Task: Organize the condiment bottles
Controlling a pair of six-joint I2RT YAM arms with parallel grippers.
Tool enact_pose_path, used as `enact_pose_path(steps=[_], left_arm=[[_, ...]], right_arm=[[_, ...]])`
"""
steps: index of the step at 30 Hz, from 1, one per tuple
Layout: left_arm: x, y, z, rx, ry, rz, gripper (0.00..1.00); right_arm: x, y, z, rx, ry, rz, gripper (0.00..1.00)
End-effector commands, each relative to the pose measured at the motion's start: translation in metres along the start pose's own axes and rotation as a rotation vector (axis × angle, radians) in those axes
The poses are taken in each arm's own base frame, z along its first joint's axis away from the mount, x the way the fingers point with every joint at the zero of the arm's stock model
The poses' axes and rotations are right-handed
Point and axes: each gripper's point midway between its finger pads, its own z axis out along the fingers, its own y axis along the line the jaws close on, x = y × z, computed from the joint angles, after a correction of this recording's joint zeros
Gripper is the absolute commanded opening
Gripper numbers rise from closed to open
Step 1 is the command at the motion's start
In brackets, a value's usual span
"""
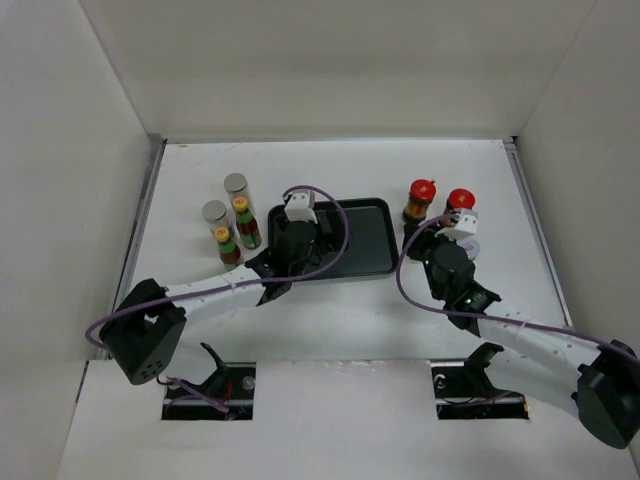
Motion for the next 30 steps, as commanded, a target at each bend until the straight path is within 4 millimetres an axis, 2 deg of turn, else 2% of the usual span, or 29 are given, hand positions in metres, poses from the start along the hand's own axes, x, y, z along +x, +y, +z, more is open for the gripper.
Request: enact_pose_path(steps=[1,3,6,10,14,18,19,20,21,23,26,30], left_arm=[[-0.035,-0.001,0.005,-0.039,-0.070,-0.018,1.00],[-0.049,-0.002,0.003,-0.042,-0.091,-0.035,1.00],[-0.070,-0.004,-0.002,-0.061,-0.153,-0.043,1.00],[-0.088,-0.009,-0.006,-0.084,-0.192,-0.021,1.00],[-0.105,-0.005,-0.005,-0.130,-0.224,0.000,1.00],[-0.128,0.001,-0.018,-0.146,-0.268,-0.013,0.99],[-0.135,0.007,-0.023,-0.160,-0.282,-0.009,0.84],[-0.141,0.012,-0.028,-0.177,-0.293,-0.003,0.64],[-0.146,0.018,-0.034,-0.205,-0.303,-0.002,0.52],[-0.156,0.035,-0.050,-0.279,-0.329,-0.002,0.40],[-0.170,0.064,-0.071,-0.403,-0.352,0.002,0.38],[-0.184,0.097,-0.088,-0.512,-0.349,-0.005,0.54]], right_arm=[[0.011,0.014,-0.001,-0.064,0.044,0.043,0.39],[0.013,0.018,-0.002,-0.082,0.048,0.052,0.37],[0.018,0.024,-0.002,-0.101,0.072,0.046,0.27],[0.023,0.031,-0.002,-0.119,0.091,0.049,0.15],[0.023,0.034,-0.005,-0.123,0.091,0.050,0.13],[0.024,0.033,-0.006,-0.125,0.103,0.054,0.14],[0.024,0.032,-0.007,-0.127,0.101,0.058,0.15],[0.023,0.031,-0.007,-0.125,0.096,0.064,0.17],[0.023,0.030,-0.006,-0.122,0.094,0.067,0.18],[0.028,0.027,-0.003,-0.111,0.105,0.062,0.20],[0.035,0.028,0.000,-0.112,0.130,0.055,0.23],[0.043,0.034,0.002,-0.133,0.159,0.057,0.26]])
